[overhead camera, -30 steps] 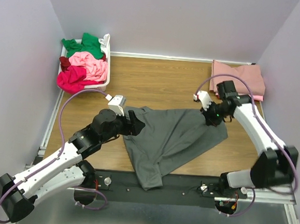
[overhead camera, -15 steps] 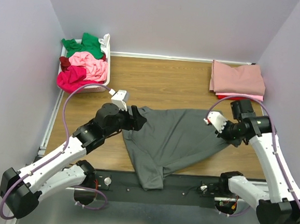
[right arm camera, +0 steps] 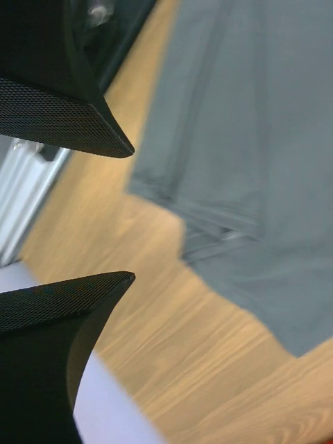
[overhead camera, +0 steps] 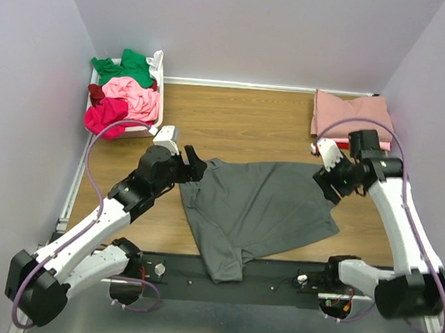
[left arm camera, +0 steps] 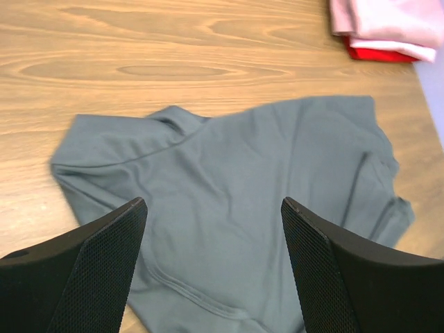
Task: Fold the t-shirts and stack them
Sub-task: Flatten the tshirt out
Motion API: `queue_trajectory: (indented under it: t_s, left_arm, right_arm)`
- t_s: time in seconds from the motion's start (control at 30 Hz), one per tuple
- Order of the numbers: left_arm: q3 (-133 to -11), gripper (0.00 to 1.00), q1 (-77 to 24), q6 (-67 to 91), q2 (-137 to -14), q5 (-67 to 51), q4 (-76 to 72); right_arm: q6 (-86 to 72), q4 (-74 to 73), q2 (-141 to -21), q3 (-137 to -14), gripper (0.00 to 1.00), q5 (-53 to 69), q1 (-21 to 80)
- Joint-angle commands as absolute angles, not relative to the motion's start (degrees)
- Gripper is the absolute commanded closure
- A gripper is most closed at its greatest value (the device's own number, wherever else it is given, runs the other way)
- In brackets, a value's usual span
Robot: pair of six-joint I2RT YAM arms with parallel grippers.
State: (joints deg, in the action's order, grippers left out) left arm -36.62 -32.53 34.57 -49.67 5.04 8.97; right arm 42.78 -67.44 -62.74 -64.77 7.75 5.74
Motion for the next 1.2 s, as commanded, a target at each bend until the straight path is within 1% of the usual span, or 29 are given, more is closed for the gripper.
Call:
queue_trajectory:
  t_s: [0.0, 0.1, 0.2, 0.27, 0.4, 0.53, 0.57, 0.63, 0.73, 0.97, 1.0, 1.17]
  left_arm:
    - [-36.9, 0.14, -30.33, 36.91, -54.57, 7.56, 10.09]
    - [-37.53, 0.14, -29.01, 36.04, -58.79, 7.21, 10.47]
    - [-36.39, 0.14, -26.64, 33.93, -61.34, 3.53, 6.97]
    - [-36.82, 0.14, -24.97, 30.78, -65.02, 0.72, 5.45]
    - [-42.79, 0.16, -23.82, 24.8, -73.55, -1.76, 4.57]
    - [-49.73, 0.18, -23.12, 19.52, -82.85, -0.53, 7.99]
    - [-52.18, 0.18, -22.94, 18.55, -84.19, 2.87, 9.91]
    - [-53.87, 0.18, -21.89, 15.57, -87.34, 3.86, 11.07]
    - [-55.72, 0.19, -20.05, 13.45, -90.16, 1.68, 12.65]
    - [-56.78, 0.27, -19.51, 11.25, -96.06, -5.88, 14.41]
    - [-56.6, 0.29, -19.51, 11.25, -96.15, -7.37, 14.24]
    - [-55.9, 0.3, -19.51, 11.78, -95.1, -10.98, 13.1]
  right_arm:
    - [30.7, -47.5, -78.23, -64.14, 0.27, 12.03, 4.84]
    - [27.44, -43.88, -91.35, -71.24, 0.28, 17.83, 2.12]
    - [24.71, -41.14, -98.58, -76.97, 0.28, 24.06, -2.8]
    - [23.73, -40.17, -100.45, -78.13, 0.28, 28.03, -5.7]
    - [23.55, -38.94, -102.13, -77.35, 0.28, 28.83, -7.2]
    - [22.68, -36.31, -102.13, -74.01, 0.28, 29.0, -8.43]
    - [22.15, -35.6, -102.56, -73.48, 0.28, 29.35, -9.13]
    - [21.8, -35.33, -103.44, -73.39, 0.28, 30.75, -10.02]
    - [21.53, -35.16, -105.73, -73.91, 0.28, 30.5, -10.2]
    - [19.87, -33.93, -109.15, -76.46, 0.28, 27.16, -10.28]
    - [19.52, -33.93, -109.86, -76.81, 0.28, 27.16, -10.28]
    - [19.07, -34.01, -113.03, -77.09, 0.31, 29.26, -10.28]
